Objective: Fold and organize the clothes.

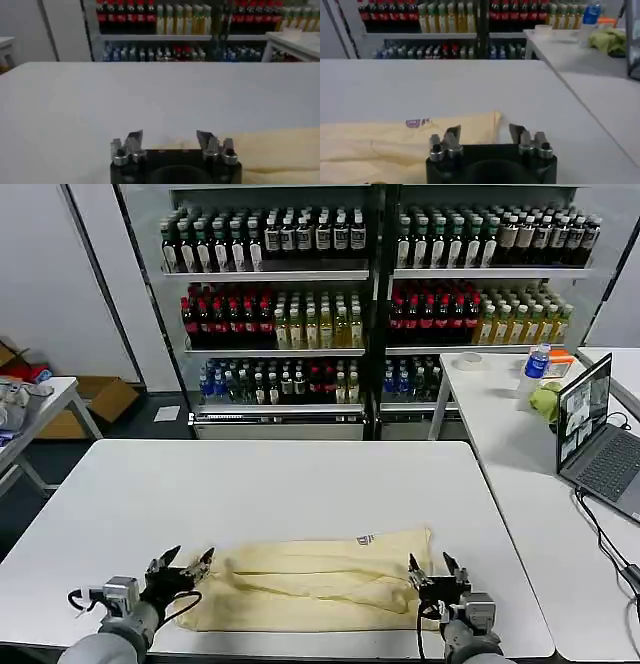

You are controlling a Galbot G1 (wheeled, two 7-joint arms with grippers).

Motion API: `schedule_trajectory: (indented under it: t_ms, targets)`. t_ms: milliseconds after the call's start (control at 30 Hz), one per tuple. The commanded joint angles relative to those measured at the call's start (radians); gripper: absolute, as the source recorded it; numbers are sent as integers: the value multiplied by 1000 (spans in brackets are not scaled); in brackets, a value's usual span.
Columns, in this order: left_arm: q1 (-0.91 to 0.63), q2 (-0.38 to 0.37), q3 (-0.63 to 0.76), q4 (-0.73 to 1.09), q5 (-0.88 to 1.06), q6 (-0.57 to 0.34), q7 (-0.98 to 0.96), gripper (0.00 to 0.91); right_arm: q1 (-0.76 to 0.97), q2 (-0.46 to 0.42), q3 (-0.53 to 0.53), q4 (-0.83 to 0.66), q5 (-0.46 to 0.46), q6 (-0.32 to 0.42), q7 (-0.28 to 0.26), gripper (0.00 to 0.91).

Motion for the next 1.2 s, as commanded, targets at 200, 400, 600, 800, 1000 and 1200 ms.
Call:
schedule_trajectory:
  t_ms: [200,400,600,800,1000,1200]
  targets:
    - [61,-168,12,23,18,-39,-47,907,-65,5,41,69,-31,6,0,907]
    - [64,-188,29,42,15,-35,-48,615,-79,4,53,83,-30,8,0,907]
    - [68,-196,27,50,4,-47,-48,10,-86,2,63,91,-29,13,3,907]
    - [86,-207,23,29,-17,-57,-36,10,-79,6,63,92,-27,14,8,907]
    - [94,-215,9,10,-54,-68,-14,10,-80,6,63,94,-27,16,11,907]
    - [88,-195,-49,-5,-126,-62,-8,10,-81,6,62,94,-27,19,13,907]
